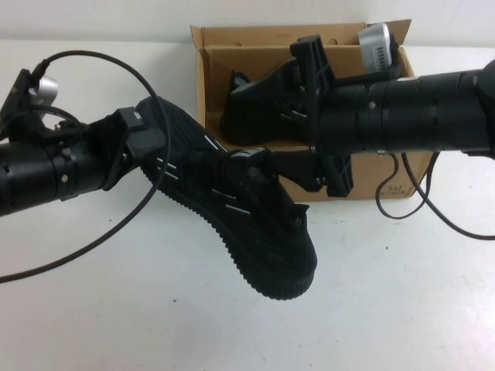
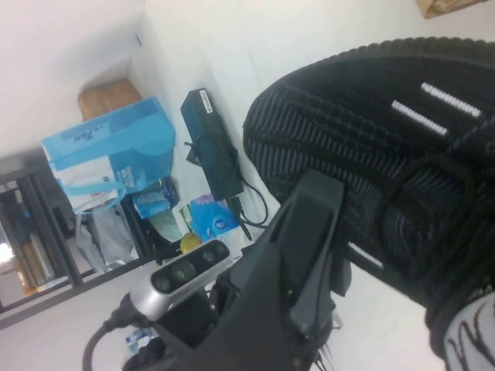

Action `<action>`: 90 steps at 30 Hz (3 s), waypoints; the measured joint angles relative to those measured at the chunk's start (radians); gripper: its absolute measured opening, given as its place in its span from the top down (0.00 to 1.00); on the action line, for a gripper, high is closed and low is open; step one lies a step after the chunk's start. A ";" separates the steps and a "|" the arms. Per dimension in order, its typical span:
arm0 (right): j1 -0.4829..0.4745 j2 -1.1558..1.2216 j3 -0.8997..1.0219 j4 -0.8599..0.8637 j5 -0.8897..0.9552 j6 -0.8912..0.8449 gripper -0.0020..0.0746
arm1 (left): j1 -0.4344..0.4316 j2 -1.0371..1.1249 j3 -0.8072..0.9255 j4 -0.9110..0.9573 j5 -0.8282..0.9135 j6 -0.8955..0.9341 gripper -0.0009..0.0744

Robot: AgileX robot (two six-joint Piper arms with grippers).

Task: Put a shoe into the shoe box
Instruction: Place the shoe in the shoe box

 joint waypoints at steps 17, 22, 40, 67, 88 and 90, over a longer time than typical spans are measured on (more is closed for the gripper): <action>0.006 -0.056 0.002 0.016 -0.016 -0.083 0.15 | 0.000 0.000 -0.002 -0.013 -0.015 0.000 0.78; 0.006 -0.056 0.002 0.017 -0.007 -0.083 0.15 | 0.000 0.000 -0.002 -0.013 -0.021 0.000 0.78; 0.008 -0.059 0.002 0.020 0.003 -0.083 0.15 | 0.000 0.000 -0.044 -0.010 -0.051 -0.002 0.78; 0.014 0.050 0.002 0.161 -0.047 -0.167 0.34 | 0.000 0.000 -0.052 -0.004 0.002 0.004 0.78; 0.014 0.050 0.004 0.198 -0.038 -0.282 0.97 | 0.008 0.013 -0.054 -0.037 0.063 0.147 0.66; 0.014 0.050 0.004 0.196 -0.045 -0.295 0.97 | 0.008 0.015 -0.054 -0.035 0.083 0.155 0.48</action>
